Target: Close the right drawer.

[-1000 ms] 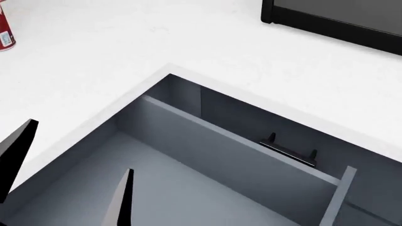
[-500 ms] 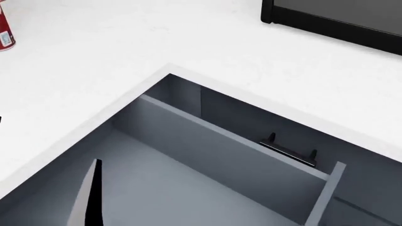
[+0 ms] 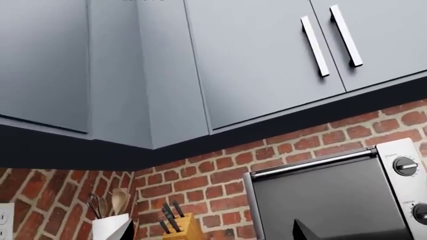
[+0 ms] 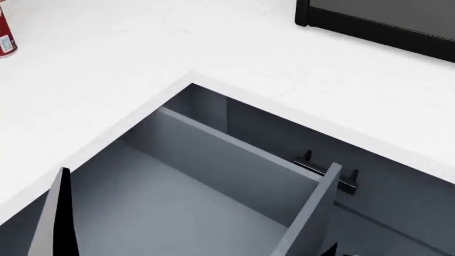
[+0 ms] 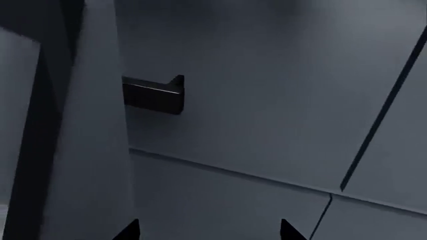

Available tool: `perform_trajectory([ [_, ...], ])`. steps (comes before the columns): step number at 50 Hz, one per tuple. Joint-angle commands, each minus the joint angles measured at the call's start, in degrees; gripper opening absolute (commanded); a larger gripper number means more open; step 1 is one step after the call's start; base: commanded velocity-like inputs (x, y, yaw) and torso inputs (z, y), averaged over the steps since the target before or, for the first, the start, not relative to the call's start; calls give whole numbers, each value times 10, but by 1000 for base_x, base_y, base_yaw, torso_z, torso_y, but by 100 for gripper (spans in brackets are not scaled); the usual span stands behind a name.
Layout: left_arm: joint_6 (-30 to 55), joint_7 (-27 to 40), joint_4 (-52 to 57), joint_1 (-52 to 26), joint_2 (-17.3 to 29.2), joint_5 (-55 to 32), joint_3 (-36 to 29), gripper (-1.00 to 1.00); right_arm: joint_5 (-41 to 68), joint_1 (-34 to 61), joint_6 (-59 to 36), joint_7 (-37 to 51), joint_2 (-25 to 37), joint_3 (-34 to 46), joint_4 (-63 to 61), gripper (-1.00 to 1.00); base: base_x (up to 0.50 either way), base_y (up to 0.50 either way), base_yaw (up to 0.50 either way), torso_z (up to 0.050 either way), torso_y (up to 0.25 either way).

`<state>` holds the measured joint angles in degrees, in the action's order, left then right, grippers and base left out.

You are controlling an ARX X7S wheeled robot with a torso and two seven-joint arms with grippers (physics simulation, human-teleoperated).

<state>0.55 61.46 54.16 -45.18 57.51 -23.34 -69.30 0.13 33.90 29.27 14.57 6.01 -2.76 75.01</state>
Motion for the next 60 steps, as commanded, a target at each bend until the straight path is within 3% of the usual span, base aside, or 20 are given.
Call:
perform_trajectory([
  [1, -13, 22, 8, 12, 39, 0, 11, 100, -12, 24, -11, -21, -36, 82, 0, 100, 0, 0, 0, 0, 0],
  [10, -30, 31, 5, 22, 58, 4, 14, 100, 12, 48, -16, -32, -60, 145, 0, 100, 0, 0, 0, 0, 1],
  [17, -33, 32, 1, 27, 57, 8, 13, 100, 213, 70, -12, -8, -60, 381, 0, 100, 0, 0, 0, 0, 1],
  [22, -34, 33, 2, 27, 60, 8, 13, 100, 414, 86, 9, 14, -60, 612, -1, 100, 0, 0, 0, 0, 0],
  [28, -31, 32, 5, 26, 58, 8, 14, 100, 533, 95, 26, 26, -60, 748, -2, 100, 0, 0, 0, 0, 0],
  [42, -20, 31, 11, 23, 53, 8, 13, 100, 623, 113, 44, 35, -60, 848, -23, 100, 0, 0, 0, 0, 2],
  [60, -50, 35, 0, 39, 68, 9, 13, 100, 641, 128, 31, 37, -60, 882, -72, 100, 1, 1, 3, 2, 4],
])
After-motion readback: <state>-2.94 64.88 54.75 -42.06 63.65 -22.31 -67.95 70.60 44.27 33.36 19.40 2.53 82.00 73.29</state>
